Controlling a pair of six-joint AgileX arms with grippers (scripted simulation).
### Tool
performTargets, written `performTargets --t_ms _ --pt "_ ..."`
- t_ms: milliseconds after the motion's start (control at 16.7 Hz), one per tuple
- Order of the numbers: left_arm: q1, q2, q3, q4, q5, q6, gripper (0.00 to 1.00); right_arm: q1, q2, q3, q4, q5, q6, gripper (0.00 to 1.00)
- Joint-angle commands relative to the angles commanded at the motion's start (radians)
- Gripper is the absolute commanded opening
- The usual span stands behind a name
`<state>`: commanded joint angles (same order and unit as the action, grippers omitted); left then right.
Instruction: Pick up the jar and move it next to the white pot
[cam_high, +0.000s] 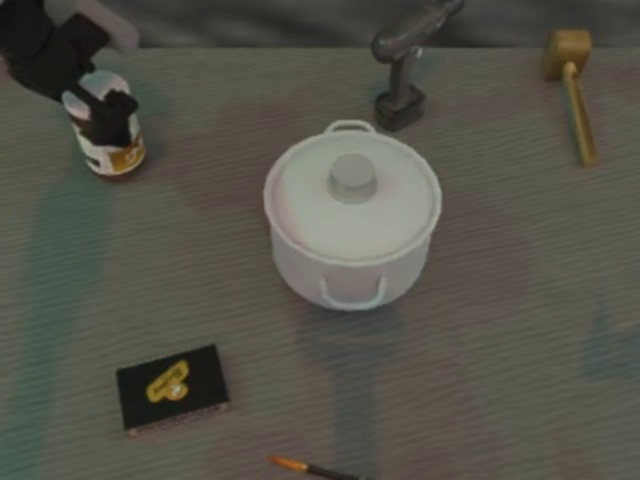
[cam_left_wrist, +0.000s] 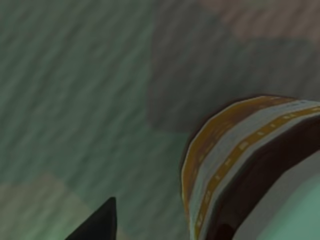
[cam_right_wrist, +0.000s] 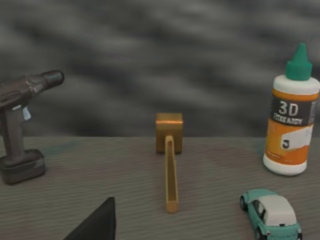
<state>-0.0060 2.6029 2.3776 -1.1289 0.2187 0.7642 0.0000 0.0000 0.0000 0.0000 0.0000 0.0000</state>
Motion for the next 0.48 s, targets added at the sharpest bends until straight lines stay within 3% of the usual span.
performTargets --t_ms 480 --pt "0.0 0.0 0.0 0.0 0.0 0.0 0.32 0.0 0.0 0.0 0.0 0.0 0.0 1.0"
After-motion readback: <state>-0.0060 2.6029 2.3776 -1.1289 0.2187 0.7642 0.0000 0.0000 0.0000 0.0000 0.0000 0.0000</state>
